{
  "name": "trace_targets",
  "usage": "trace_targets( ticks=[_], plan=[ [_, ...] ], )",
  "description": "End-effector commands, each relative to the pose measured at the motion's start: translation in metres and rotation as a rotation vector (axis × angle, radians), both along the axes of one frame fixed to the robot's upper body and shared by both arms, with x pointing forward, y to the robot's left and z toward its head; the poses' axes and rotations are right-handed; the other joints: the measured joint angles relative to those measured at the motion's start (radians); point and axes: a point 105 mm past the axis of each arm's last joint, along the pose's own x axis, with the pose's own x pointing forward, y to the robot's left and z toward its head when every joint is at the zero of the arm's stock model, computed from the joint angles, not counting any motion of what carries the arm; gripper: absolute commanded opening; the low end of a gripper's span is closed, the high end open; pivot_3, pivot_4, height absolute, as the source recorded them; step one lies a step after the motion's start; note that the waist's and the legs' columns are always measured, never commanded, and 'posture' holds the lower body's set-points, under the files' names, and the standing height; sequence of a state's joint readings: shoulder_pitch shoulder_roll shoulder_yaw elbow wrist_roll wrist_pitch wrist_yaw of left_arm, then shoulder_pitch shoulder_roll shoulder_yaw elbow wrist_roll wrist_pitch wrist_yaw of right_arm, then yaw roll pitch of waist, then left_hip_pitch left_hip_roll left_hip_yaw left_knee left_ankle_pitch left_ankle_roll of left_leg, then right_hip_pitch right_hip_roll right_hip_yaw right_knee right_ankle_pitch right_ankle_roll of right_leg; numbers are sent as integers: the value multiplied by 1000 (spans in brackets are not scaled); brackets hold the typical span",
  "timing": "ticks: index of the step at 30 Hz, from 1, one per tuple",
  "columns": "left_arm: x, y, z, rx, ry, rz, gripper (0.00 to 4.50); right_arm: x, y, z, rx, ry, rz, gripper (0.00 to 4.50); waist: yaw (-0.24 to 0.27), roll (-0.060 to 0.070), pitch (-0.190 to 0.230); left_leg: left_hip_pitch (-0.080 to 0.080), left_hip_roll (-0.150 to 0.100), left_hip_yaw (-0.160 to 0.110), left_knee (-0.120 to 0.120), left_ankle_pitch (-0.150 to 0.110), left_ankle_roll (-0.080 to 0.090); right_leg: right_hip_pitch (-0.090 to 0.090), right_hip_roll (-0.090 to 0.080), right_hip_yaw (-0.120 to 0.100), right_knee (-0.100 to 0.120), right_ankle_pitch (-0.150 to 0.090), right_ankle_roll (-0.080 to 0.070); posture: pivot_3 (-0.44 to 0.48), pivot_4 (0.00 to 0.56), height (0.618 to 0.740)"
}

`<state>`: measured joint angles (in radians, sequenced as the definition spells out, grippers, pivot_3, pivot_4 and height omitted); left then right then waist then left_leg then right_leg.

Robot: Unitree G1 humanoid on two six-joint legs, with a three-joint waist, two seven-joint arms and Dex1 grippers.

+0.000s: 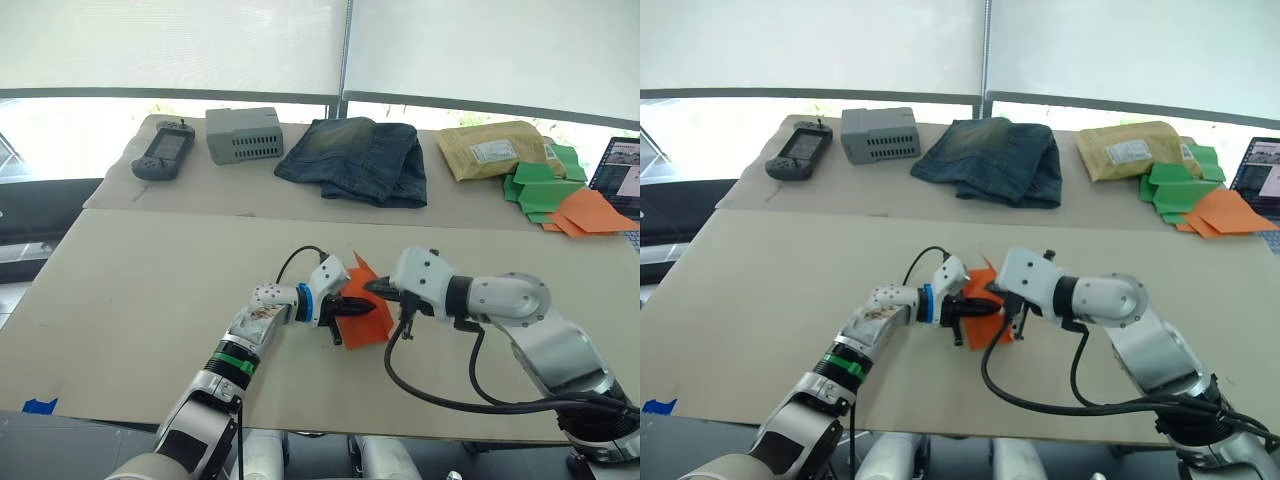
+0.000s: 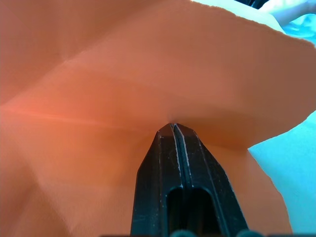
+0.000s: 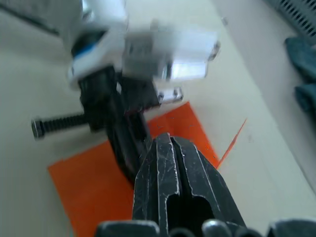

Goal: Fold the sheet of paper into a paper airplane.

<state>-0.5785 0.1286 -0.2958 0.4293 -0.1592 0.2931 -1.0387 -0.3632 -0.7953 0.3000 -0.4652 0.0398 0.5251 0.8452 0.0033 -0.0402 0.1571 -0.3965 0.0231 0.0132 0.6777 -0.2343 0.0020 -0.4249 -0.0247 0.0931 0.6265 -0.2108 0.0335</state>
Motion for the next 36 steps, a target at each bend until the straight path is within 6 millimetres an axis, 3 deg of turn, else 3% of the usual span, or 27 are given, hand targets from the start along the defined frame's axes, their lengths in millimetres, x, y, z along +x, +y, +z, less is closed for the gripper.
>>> trace_targets(
  ticks=[1,8,23,31,36],
  plan=[
    [-3,-2,-4,17,8,-16,0,8,-11,1,-80,-64,-7,13,0,0,0,0,0,0,0,0,0,0,0,0,0,0,0,0,150,728],
    [-1,6,-6,20,8,10,0,18,-29,-7,-132,-52,-50,13,-1,0,0,0,0,0,0,0,0,0,0,0,0,0,0,0,150,728],
    [8,29,4,15,-22,100,0,20,-28,-61,-78,129,-100,13,-25,0,0,2,1,-1,-1,0,0,1,1,0,1,0,0,0,150,728],
    [11,54,40,-66,-28,203,0,9,-19,-78,-1,255,-165,13,-41,0,0,3,4,-1,-2,0,0,1,3,0,2,-1,-1,0,150,728],
    [9,65,52,-57,-49,234,0,0,-1,-72,98,343,-195,13,-46,-1,-1,4,5,-1,-3,0,0,2,4,0,2,-1,-2,0,150,728]
  ],
)
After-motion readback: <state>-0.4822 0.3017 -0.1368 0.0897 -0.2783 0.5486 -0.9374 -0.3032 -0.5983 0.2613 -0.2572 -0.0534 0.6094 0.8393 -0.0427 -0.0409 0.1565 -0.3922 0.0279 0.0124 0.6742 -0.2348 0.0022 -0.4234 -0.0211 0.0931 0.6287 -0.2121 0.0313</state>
